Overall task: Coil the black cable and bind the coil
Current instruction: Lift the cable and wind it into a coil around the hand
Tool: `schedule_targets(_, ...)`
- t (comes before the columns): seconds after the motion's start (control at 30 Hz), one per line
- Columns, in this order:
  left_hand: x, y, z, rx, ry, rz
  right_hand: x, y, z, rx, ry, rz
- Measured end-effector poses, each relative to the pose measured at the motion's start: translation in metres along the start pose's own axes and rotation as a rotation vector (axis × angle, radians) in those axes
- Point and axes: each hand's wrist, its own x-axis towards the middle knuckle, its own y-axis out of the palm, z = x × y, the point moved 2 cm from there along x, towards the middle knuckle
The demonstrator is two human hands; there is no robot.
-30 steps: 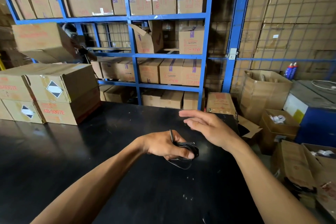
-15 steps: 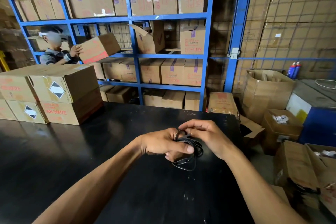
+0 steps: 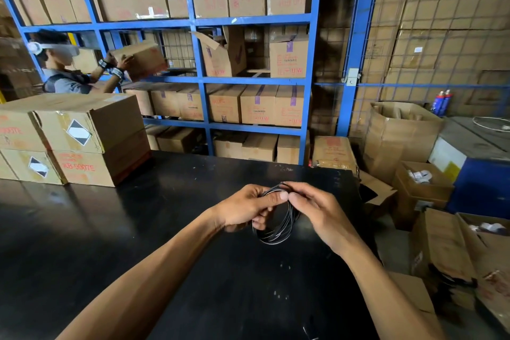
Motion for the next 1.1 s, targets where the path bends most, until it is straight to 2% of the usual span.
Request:
schedule_targets(0.1,0.002,-0.001,-0.001,-0.118,-0.032,-0.024,-0.006,0.005,0.000,-0.357,-0.139,-0.083)
schedule_targets(0.17,0.004,-0.002,0.000,-0.267,-0.079,0.007,-0.008,0.008,-0.002,-0.503,-0.191,-0.093)
schedule_targets(0.23,0.005,0.000,0.001,-0.324,-0.124,0.004,-0.009,0.010,-0.002,-0.531,-0.155,-0.100)
schedule_targets(0.37,0.004,0.006,0.009,-0.285,-0.139,-0.114,-0.013,0.013,0.002,-0.547,-0.121,-0.059)
schedule_targets(0.53,0.001,0.008,0.009,-0.276,-0.141,-0.186,-0.012,0.020,0.005,-0.800,-0.240,-0.107)
schedule_targets(0.7,0.003,0.009,0.010,-0.292,-0.170,-0.219,-0.013,0.031,0.006,-0.907,-0.321,-0.171)
schedule_targets(0.8,0.004,0.012,0.016,-0.232,-0.150,-0.272,-0.013,0.032,-0.004,-0.874,-0.269,-0.222)
schedule_targets(0.93,0.003,0.012,0.027,-0.031,-0.095,-0.365,-0.013,0.031,-0.022,-0.873,-0.188,-0.266)
schedule_targets(1.1,-0.002,0.017,0.038,0.149,-0.049,-0.287,-0.016,0.029,-0.043,-0.940,-0.113,-0.285)
